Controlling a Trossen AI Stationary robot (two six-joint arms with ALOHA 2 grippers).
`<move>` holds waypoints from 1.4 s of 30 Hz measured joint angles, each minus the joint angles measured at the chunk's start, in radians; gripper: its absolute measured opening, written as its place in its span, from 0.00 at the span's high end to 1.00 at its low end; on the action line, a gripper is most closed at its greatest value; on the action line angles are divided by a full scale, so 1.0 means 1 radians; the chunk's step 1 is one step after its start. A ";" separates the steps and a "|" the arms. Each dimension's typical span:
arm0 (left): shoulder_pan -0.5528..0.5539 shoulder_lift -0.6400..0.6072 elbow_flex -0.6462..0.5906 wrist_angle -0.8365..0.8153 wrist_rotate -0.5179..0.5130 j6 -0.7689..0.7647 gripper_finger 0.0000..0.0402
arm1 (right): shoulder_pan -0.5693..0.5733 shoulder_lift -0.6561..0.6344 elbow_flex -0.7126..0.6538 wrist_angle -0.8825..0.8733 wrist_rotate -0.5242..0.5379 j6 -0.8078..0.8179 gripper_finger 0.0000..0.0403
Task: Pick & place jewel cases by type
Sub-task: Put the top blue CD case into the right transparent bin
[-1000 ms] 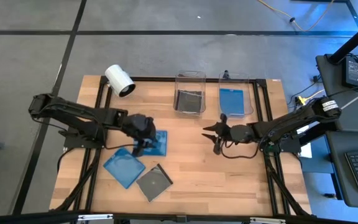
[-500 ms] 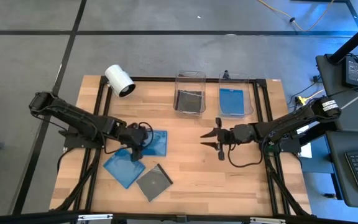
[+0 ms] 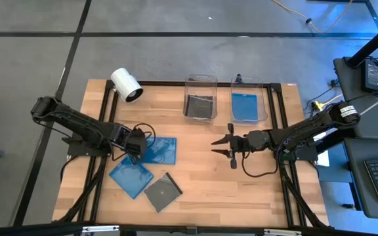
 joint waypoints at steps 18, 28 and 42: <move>0.107 0.090 -0.068 0.216 0.001 -0.071 0.68 | 0.000 0.000 0.000 -0.002 0.001 0.000 0.69; 0.117 0.090 -0.069 0.328 0.008 -0.105 0.68 | 0.000 0.000 0.000 -0.002 0.001 -0.004 0.69; 0.117 0.090 -0.069 0.287 -0.004 -0.214 0.68 | 0.000 0.000 0.001 -0.002 0.002 -0.025 0.69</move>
